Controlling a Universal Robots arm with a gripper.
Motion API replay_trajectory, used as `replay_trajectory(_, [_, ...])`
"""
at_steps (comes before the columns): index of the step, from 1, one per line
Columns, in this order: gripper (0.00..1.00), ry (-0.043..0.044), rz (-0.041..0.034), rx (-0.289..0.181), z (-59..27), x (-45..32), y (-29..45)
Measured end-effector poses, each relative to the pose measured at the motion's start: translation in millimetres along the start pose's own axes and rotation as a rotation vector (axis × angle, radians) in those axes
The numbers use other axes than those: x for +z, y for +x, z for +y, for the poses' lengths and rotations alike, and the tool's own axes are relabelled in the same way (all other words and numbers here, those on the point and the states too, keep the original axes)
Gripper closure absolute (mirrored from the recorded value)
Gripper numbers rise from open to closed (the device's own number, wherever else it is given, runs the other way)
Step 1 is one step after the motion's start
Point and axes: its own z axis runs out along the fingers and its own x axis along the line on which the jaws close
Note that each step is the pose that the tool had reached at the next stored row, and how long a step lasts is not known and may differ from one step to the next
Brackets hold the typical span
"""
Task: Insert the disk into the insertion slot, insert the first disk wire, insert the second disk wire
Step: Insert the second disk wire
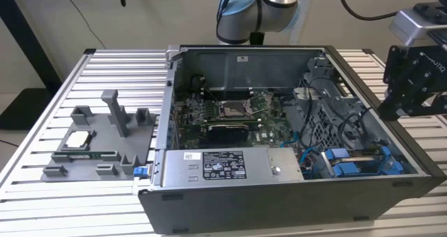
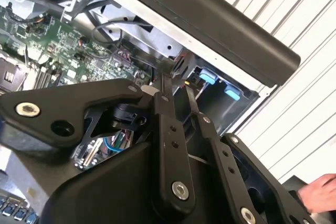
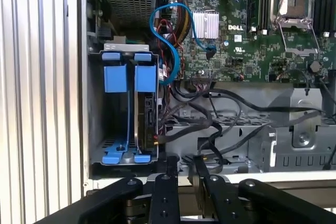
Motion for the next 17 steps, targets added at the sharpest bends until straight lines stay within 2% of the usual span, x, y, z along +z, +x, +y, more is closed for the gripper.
replay_trajectory(1, [0.73,-0.0001,-0.0068,-0.001,-0.5,-0.1,-0.2])
replay_trajectory(5, [0.73,-0.0007,-0.0436,-0.005,-3.5,-0.1,-0.3])
replay_trajectory(7, [0.73,-0.0010,-0.0580,-0.007,-5.1,0.0,-0.4])
replay_trajectory(8, [0.73,-0.0013,-0.0630,-0.009,-6.5,-0.1,-0.4])
replay_trajectory(17, [0.73,-0.0027,-0.0648,-0.018,-8.8,4.1,0.1])
